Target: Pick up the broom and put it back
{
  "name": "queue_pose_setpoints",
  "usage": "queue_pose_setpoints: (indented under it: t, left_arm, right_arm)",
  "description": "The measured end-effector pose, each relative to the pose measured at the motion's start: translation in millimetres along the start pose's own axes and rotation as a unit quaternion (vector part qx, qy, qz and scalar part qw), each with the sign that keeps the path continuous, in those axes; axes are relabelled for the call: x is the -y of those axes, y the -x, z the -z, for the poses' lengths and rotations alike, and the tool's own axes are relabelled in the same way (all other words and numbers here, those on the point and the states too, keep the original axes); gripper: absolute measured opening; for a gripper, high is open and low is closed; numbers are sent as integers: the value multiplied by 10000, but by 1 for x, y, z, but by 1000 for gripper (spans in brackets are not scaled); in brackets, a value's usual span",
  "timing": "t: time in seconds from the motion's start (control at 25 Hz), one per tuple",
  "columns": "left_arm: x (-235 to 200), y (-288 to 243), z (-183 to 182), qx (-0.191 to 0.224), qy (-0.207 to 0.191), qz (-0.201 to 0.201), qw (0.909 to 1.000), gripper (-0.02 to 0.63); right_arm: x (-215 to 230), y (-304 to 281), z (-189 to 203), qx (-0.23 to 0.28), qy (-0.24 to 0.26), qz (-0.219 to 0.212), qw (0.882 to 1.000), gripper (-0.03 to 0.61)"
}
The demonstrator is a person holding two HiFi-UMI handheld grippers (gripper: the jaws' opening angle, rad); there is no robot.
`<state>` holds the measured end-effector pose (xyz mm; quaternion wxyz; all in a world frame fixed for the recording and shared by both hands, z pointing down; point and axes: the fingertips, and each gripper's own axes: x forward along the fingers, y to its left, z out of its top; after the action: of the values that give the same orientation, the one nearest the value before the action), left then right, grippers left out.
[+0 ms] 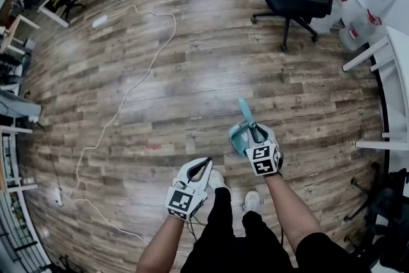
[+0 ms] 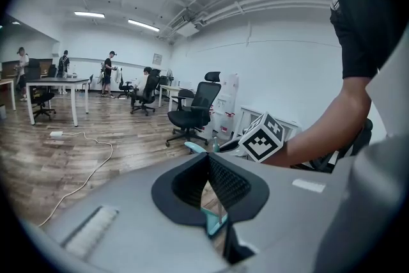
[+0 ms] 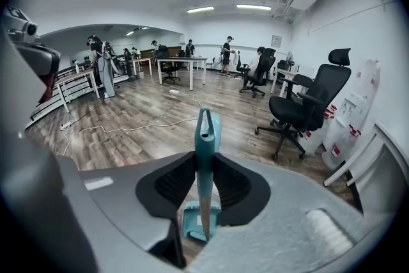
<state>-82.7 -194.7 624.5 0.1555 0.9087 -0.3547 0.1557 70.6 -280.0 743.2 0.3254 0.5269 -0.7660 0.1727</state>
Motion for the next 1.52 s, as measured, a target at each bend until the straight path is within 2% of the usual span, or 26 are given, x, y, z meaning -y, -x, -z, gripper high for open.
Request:
queue_pose_setpoints:
  t: [0.8,1.0,1.28,1.52]
  left_arm:
    - [53,21,9,105,-101,-81,9999,18]
    - [70,30,14,127,26,-168,9998,18]
    - [95,38,10,181,-50,-358,9992,18]
    - [102,46,-8,584,-74,-453,9972,18]
  right_arm:
    - [-4,83,51,261,56,107,9996,87]
    - [2,107,55,358,29,151,9992,87]
    - [3,157,36,817,178,59,9965,87]
    - [7,205,-5,1528,192,-17,9881,87]
